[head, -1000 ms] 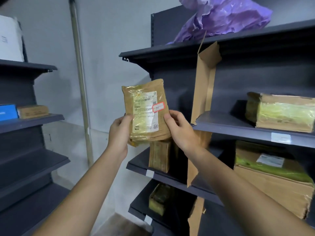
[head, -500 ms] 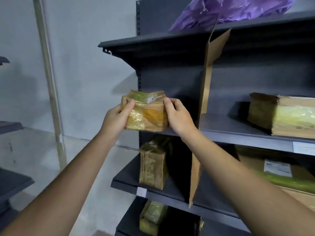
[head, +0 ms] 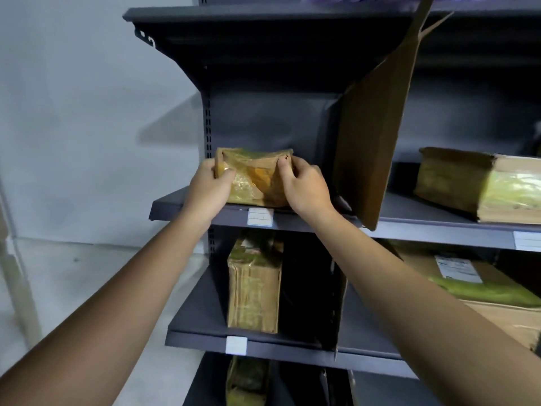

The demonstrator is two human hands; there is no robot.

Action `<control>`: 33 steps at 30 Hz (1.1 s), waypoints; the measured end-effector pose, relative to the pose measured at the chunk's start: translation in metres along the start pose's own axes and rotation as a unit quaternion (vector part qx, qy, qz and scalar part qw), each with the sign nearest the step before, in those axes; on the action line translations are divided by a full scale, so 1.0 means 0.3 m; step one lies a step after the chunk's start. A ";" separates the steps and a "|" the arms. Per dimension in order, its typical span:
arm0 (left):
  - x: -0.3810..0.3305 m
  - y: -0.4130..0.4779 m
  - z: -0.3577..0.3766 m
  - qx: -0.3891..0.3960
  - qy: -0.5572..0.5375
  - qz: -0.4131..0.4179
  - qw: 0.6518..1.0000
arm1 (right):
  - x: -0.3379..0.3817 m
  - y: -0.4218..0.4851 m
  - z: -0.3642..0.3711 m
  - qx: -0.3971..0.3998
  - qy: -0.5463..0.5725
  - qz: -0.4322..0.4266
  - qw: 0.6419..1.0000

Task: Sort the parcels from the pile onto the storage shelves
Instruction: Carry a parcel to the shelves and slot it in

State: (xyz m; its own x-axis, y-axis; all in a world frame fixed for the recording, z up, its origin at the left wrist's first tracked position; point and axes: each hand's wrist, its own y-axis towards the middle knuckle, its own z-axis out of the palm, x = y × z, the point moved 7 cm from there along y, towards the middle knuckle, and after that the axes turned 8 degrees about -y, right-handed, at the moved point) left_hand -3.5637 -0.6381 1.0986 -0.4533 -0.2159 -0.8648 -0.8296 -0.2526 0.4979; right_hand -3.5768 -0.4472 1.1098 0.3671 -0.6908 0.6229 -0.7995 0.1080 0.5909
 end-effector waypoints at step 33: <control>0.009 -0.675 0.391 0.046 -0.203 0.039 0.977 | -0.243 -0.638 -0.338 -0.025 0.186 0.066 0.980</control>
State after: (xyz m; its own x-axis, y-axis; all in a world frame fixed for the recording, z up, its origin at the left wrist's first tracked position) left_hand -3.4352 -0.4771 0.9878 -0.5923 0.1648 -0.7886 -0.8050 -0.1606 0.5711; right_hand -3.4022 -0.3451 1.0034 0.4171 -0.3605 0.8343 -0.8308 0.2210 0.5108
